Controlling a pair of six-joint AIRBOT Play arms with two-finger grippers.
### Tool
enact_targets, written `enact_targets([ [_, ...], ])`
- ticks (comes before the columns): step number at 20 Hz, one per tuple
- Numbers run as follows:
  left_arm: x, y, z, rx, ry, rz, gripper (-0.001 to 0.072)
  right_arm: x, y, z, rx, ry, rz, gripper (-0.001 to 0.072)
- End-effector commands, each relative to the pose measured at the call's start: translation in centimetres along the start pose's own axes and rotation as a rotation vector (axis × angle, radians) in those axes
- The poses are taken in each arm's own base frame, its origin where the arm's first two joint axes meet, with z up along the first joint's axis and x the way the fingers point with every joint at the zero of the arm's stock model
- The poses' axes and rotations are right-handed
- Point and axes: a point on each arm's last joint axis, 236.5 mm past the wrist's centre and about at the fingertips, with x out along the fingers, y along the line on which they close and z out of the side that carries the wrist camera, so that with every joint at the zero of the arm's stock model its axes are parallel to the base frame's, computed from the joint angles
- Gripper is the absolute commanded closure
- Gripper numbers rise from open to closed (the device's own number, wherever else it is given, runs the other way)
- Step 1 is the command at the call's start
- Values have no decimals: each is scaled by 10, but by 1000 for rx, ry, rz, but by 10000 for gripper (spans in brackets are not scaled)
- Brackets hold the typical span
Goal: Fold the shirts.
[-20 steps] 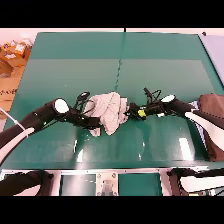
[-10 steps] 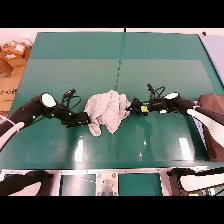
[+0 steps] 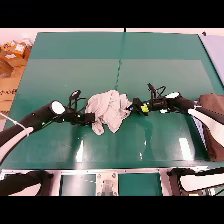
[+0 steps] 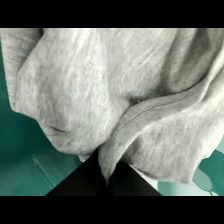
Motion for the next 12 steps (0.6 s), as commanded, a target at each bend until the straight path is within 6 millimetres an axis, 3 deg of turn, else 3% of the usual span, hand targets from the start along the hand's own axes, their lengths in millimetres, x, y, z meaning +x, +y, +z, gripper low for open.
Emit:
enact_targets([
  [1, -25, -3, 2, 92, 38, 2, 683, -23, 13, 5, -16, -2, 40, 705],
  [4, -95, -4, 32, 151, -30, 55, 684, -92, 51, 34, -84, -120, 114, 705],
  [7, -189, -33, 64, 246, -206, 72, 684, -195, 115, 58, -249, -332, 167, 704],
  [10, -290, -85, 80, 343, -456, 60, 683, -286, 190, 36, -469, -507, 180, 704],
  [12, -347, -102, 82, 391, -597, 114, 683, -338, 235, 9, -592, -647, 171, 704],
])
